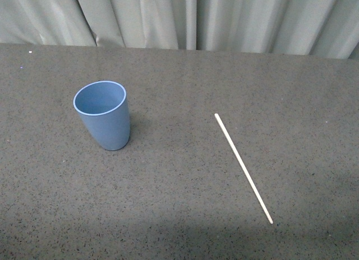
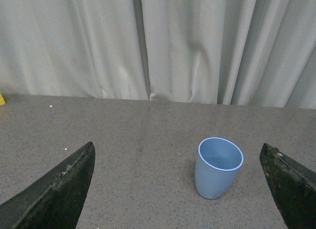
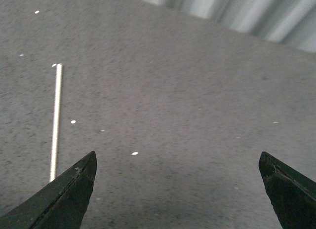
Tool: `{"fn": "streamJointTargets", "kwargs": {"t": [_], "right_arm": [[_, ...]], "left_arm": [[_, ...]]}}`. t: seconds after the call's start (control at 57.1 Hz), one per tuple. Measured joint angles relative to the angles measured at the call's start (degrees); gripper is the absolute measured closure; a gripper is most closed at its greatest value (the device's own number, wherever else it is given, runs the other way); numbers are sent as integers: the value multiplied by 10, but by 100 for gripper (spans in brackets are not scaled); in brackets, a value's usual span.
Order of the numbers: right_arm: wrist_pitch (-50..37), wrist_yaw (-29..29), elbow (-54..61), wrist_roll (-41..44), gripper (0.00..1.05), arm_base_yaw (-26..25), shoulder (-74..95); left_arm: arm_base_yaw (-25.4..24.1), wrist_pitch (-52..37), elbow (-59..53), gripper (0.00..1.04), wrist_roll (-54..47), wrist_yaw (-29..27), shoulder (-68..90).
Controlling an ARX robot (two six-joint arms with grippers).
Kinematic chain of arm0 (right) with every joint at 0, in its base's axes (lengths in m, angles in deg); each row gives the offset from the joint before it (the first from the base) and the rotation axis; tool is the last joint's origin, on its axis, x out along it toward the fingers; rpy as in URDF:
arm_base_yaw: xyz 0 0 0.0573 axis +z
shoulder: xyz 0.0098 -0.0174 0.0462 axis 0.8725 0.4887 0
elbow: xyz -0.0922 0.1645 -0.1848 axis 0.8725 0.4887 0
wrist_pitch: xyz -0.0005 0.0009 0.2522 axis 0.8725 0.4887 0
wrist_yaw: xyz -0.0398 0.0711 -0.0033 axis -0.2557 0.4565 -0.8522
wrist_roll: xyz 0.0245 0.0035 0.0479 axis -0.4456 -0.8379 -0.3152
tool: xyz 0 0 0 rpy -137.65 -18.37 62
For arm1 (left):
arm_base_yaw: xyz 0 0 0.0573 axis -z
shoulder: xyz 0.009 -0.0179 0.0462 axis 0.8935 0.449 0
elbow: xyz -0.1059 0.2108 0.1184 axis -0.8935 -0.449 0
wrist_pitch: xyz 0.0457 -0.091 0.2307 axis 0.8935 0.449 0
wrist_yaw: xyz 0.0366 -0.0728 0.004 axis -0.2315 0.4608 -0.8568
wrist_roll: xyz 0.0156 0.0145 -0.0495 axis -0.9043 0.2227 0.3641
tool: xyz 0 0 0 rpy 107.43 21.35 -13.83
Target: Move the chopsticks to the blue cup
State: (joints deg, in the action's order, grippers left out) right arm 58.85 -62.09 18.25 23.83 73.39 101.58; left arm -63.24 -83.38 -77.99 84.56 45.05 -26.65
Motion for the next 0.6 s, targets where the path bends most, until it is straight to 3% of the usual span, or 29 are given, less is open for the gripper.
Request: {"fn": "streamJointTargets", "kwargs": {"t": [0.228, 0.595], "right_arm": [[-5, 53, -140, -67, 9, 22, 290], [90, 94, -323, -146, 9, 66, 514]], "left_arm": [[0, 0, 0, 7, 0, 0, 0], [0, 0, 0, 7, 0, 0, 0]]}}
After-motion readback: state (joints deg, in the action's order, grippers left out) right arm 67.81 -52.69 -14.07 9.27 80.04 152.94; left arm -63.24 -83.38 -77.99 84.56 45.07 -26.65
